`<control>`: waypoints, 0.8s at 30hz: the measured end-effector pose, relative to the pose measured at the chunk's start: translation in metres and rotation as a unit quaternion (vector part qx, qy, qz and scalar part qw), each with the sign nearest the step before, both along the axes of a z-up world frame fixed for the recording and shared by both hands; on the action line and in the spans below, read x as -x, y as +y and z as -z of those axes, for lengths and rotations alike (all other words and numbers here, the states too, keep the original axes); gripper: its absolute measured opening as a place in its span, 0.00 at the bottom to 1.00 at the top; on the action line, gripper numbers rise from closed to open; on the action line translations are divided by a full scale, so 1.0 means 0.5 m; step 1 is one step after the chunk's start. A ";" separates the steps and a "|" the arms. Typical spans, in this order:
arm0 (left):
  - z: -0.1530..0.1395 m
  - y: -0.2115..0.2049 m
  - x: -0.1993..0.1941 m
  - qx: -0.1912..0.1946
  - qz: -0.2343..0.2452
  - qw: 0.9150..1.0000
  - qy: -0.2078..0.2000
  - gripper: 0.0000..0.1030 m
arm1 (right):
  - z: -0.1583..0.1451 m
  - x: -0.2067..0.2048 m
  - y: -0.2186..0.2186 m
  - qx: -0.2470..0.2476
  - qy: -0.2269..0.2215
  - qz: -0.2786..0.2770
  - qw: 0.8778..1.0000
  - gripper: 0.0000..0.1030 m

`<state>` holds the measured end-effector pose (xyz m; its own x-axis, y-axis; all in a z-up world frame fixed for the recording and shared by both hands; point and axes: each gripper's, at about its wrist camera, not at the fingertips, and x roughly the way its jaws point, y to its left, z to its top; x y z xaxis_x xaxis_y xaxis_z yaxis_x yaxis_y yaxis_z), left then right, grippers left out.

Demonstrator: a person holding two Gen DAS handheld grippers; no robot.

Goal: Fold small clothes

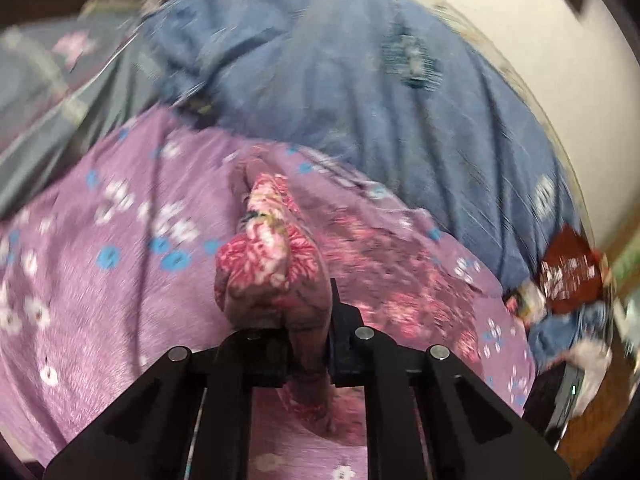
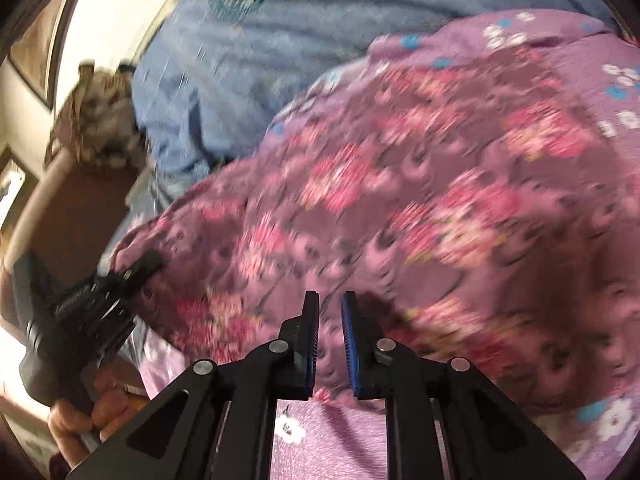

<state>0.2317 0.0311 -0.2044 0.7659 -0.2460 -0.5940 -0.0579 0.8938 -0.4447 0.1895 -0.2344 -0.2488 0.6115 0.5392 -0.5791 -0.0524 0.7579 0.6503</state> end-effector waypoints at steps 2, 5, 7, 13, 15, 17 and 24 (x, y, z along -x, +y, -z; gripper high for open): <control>-0.028 -0.044 0.005 -0.027 0.028 0.999 -0.015 0.08 | -0.005 0.008 -0.044 -0.015 -0.004 0.029 0.999 0.14; -0.064 -0.124 0.010 -0.062 0.076 0.995 -0.034 0.04 | -0.014 0.013 -0.116 -0.035 -0.013 0.068 0.997 0.14; -0.081 -0.187 0.013 -0.080 0.111 0.990 -0.045 0.04 | -0.011 0.017 -0.158 -0.048 -0.015 0.089 0.995 0.14; -0.071 -0.440 0.031 -0.111 0.259 0.958 -0.062 0.00 | 0.012 0.045 -0.318 -0.092 -0.011 0.174 0.980 0.14; -0.057 -0.501 0.045 -0.130 0.282 0.948 -0.066 0.00 | 0.024 0.054 -0.355 -0.112 -0.003 0.190 0.975 0.14; -0.053 -0.500 0.055 -0.112 0.287 0.949 -0.065 0.00 | 0.027 0.057 -0.377 -0.143 -0.004 0.189 0.971 0.19; -0.036 -0.244 0.086 -0.081 0.122 0.986 -0.080 0.66 | 0.018 0.024 -0.313 -0.160 -0.011 0.118 0.980 0.47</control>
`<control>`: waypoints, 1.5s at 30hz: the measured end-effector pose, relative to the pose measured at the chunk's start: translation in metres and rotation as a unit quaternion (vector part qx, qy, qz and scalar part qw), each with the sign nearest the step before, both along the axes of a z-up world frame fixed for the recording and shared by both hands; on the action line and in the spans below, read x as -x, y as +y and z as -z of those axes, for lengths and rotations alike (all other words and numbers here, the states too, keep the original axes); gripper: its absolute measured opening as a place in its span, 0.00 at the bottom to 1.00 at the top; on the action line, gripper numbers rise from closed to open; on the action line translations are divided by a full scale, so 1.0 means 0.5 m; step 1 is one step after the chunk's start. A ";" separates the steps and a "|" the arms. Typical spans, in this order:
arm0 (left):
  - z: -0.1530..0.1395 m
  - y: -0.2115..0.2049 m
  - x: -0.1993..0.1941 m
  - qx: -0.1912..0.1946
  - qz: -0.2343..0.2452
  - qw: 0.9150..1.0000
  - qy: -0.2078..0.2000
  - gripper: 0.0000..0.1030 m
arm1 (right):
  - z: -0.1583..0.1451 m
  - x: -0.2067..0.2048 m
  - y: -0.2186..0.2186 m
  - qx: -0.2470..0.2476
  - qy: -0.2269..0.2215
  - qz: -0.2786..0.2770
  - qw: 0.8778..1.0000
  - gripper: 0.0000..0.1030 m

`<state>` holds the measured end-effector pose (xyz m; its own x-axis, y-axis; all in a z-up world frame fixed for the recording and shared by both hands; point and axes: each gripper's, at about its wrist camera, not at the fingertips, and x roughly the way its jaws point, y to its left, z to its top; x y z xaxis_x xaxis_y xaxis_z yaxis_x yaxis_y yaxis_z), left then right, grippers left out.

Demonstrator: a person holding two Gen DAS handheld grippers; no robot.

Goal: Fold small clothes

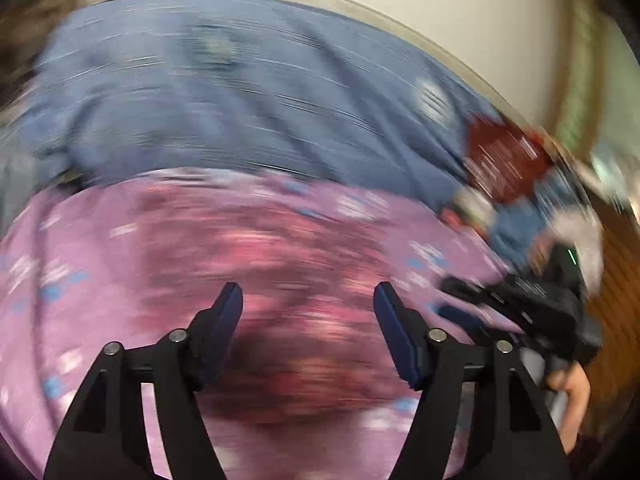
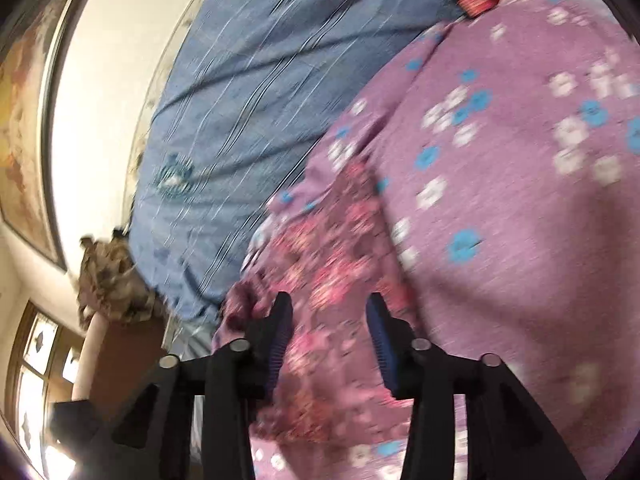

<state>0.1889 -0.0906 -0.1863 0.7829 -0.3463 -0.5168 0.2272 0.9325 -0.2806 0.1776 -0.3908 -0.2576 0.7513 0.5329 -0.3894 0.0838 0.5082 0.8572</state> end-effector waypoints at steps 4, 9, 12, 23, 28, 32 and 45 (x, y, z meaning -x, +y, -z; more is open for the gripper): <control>0.042 0.162 -0.053 0.062 -0.107 0.991 0.046 0.68 | -0.012 -0.042 0.107 -0.008 -0.007 -0.073 0.997 0.67; 0.112 0.233 -0.138 0.132 -0.139 0.978 0.084 0.68 | -0.023 -0.087 0.200 0.008 -0.009 -0.113 0.993 0.76; 0.152 0.231 -0.185 0.157 -0.119 0.974 0.109 0.68 | -0.011 -0.137 0.234 0.012 0.003 -0.118 0.993 0.76; 0.191 0.256 -0.268 0.205 -0.102 0.963 0.145 0.68 | -0.005 -0.282 0.364 0.030 -0.017 -0.204 0.978 0.29; 0.193 0.259 -0.294 0.207 -0.101 0.963 0.140 0.68 | -0.072 -0.242 0.367 0.093 -0.082 -0.171 0.977 0.11; 0.186 0.235 -0.299 0.207 -0.088 0.966 0.130 0.68 | -0.133 -0.150 0.271 0.129 -0.128 -0.072 0.981 0.11; 0.141 -0.010 -0.230 0.054 0.039 0.996 0.066 0.75 | 0.019 -0.026 0.050 0.101 0.107 0.044 0.988 0.38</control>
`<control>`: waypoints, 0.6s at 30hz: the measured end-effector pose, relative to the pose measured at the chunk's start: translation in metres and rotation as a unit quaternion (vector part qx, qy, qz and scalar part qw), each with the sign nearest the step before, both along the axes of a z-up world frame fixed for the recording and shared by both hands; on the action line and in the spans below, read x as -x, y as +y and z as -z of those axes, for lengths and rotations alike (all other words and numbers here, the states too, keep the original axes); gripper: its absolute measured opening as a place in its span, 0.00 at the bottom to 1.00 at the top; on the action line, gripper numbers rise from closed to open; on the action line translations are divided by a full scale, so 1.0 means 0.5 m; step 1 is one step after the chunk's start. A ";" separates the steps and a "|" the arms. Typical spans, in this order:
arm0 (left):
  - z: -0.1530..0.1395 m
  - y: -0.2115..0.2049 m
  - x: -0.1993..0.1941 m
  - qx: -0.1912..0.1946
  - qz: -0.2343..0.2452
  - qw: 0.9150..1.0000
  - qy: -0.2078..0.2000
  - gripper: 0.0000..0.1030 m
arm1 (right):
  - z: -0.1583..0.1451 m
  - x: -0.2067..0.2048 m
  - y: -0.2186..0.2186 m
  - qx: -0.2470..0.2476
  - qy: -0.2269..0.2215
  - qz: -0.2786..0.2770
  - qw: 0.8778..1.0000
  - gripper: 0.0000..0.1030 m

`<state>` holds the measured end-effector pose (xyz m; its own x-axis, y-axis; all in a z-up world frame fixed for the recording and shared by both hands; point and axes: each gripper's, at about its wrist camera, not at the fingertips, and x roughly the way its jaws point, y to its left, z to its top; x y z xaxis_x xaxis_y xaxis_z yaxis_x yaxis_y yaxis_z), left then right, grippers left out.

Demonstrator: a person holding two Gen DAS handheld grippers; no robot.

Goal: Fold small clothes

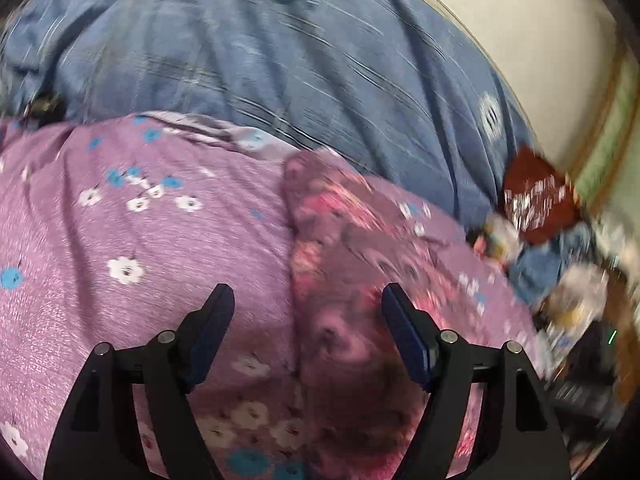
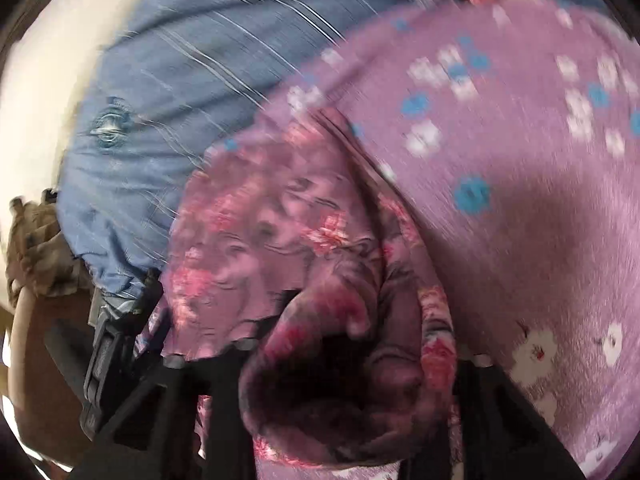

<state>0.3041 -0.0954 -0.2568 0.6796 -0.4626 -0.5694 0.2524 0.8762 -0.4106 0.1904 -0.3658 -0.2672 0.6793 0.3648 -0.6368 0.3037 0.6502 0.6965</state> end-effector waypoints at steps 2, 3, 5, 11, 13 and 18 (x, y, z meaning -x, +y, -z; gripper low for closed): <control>0.002 -0.020 0.008 -0.029 0.014 0.999 -0.005 0.81 | -0.034 0.019 -0.022 0.030 -0.024 0.036 0.999 0.56; 0.004 -0.029 0.010 -0.050 0.017 0.999 -0.007 0.81 | -0.056 0.032 -0.034 0.051 -0.040 0.066 0.996 0.57; 0.008 -0.042 0.015 -0.084 0.024 0.996 -0.010 0.81 | -0.093 0.045 -0.054 0.081 -0.077 0.098 0.989 0.58; 0.026 -0.033 -0.011 -0.083 0.017 0.996 0.021 0.91 | -0.118 -0.110 0.011 0.123 -0.051 -0.054 0.990 0.18; 0.029 -0.032 -0.013 -0.085 0.012 0.996 0.022 0.94 | -0.105 -0.169 0.032 0.126 -0.023 -0.077 0.989 0.17; 0.036 -0.039 -0.022 -0.086 0.017 0.996 0.030 0.94 | -0.029 -0.310 0.068 0.151 0.085 -0.093 0.980 0.16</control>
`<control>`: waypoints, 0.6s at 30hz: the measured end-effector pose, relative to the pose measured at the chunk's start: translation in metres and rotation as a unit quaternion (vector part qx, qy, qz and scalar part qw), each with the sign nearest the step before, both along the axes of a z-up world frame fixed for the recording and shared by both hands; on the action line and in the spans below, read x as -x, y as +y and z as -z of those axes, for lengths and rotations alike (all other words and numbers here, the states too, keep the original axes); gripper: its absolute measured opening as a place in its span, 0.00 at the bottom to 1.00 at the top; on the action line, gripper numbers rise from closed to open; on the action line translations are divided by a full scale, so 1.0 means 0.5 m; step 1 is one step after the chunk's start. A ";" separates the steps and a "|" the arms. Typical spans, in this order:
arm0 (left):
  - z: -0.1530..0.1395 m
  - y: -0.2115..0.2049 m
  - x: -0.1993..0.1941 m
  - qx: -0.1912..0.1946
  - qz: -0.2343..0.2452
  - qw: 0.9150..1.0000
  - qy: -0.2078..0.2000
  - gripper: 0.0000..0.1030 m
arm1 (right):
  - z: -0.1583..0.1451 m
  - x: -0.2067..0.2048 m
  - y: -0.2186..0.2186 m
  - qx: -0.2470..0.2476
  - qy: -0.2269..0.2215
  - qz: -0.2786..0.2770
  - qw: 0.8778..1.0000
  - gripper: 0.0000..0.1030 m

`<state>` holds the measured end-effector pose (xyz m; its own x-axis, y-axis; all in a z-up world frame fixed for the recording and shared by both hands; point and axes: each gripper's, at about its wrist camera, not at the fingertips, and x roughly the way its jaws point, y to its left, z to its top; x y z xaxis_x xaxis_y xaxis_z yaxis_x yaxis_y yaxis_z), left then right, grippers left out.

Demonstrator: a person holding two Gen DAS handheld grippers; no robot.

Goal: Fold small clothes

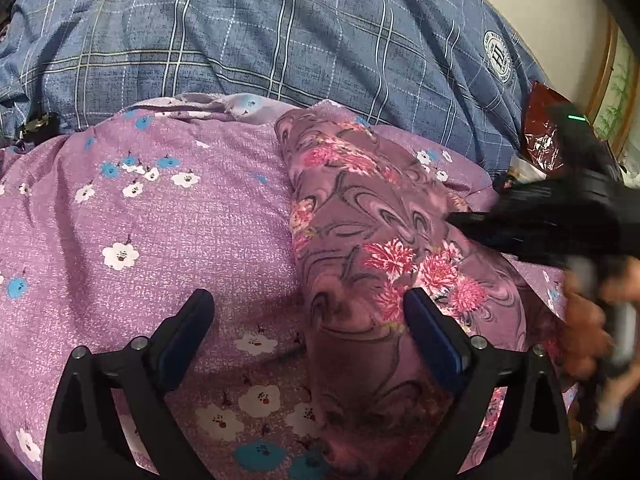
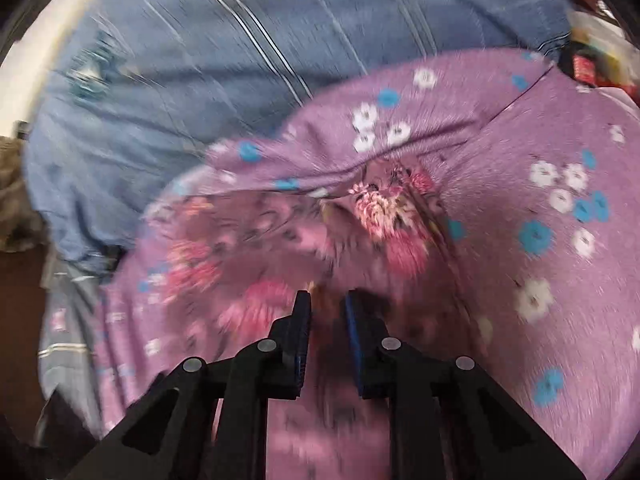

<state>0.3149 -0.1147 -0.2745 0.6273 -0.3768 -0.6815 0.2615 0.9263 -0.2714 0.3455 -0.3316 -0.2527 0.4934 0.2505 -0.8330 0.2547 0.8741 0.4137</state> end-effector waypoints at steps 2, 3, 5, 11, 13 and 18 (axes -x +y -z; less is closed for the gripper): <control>0.002 -0.002 -0.008 -0.001 0.003 1.000 0.005 0.94 | 0.014 -0.034 -0.011 0.002 0.005 0.014 1.000 0.15; 0.002 -0.003 -0.010 -0.001 0.004 1.000 0.005 0.94 | 0.015 -0.049 -0.016 0.002 0.008 0.017 1.000 0.15; 0.001 -0.003 -0.011 -0.002 0.003 1.000 0.005 0.94 | 0.010 -0.064 -0.021 -0.005 0.021 0.022 1.000 0.14; -0.019 0.002 0.008 -0.046 -0.010 0.999 -0.005 0.94 | -0.077 -0.053 0.055 -0.067 -0.052 -0.066 0.994 0.20; -0.015 0.006 0.015 -0.053 -0.010 0.999 -0.001 0.94 | -0.072 -0.075 0.111 -0.073 -0.041 -0.116 0.990 0.20; -0.001 0.002 0.013 -0.082 -0.009 0.997 0.002 0.95 | 0.024 -0.156 0.163 -0.045 0.011 -0.128 0.991 0.17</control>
